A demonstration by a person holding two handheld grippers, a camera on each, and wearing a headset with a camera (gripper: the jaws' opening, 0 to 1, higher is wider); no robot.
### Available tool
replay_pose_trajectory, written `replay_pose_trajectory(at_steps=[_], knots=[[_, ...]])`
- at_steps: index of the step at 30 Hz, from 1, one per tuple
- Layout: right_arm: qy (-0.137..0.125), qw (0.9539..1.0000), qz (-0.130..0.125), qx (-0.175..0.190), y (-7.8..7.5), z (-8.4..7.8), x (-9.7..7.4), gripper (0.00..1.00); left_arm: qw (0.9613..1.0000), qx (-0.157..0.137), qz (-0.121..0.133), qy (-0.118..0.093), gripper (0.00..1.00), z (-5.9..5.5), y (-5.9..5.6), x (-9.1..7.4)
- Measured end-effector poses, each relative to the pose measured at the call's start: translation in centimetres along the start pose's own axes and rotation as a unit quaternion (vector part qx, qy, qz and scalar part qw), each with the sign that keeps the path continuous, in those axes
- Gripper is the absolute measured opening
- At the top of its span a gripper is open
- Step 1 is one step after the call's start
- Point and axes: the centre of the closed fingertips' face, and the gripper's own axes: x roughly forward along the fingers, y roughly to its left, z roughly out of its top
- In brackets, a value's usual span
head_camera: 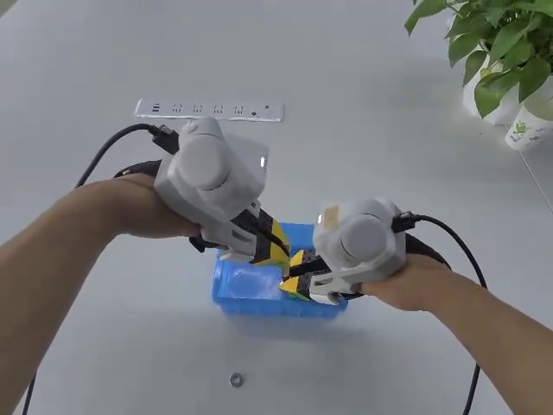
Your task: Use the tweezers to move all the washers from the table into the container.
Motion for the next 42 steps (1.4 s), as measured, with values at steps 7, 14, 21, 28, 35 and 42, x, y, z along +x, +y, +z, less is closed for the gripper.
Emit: replay_pose_trajectory(at_steps=[7, 14, 21, 28, 35, 42], knots=[[-0.009, 0.9999, -0.003, -0.004, -0.1, 0.7, -0.8, 0.11, 1.0, 0.002, 0.006, -0.004, 0.06, 0.6, 0.0, -0.9], [-0.016, 0.9998, -0.005, -0.013, 0.3, 1.7, -1.5, 0.11, 1.0, 0.004, 0.007, -0.005, 0.06, 1.2, -0.3, -1.9], [-0.027, 0.9995, -0.004, -0.015, 1.1, 2.7, -2.2, 0.11, 0.9999, 0.006, 0.008, -0.005, 0.06, 1.8, -1.1, -2.9], [-0.034, 0.9992, -0.004, -0.021, 1.9, 3.5, -2.7, 0.11, 0.9999, 0.01, 0.01, -0.002, 0.06, 2.2, -1.9, -3.7], [-0.039, 0.9988, -0.002, -0.03, 2.9, 4.1, -3.0, 0.11, 0.9998, 0.013, 0.014, 0.002, 0.06, 2.5, -3.0, -4.3], [-0.041, 0.9985, 0.006, -0.036, 4.3, 4.2, -2.9, 0.11, 0.9998, 0.01, 0.016, 0.002, 0.06, 2.2, -4.3, -4.5]])
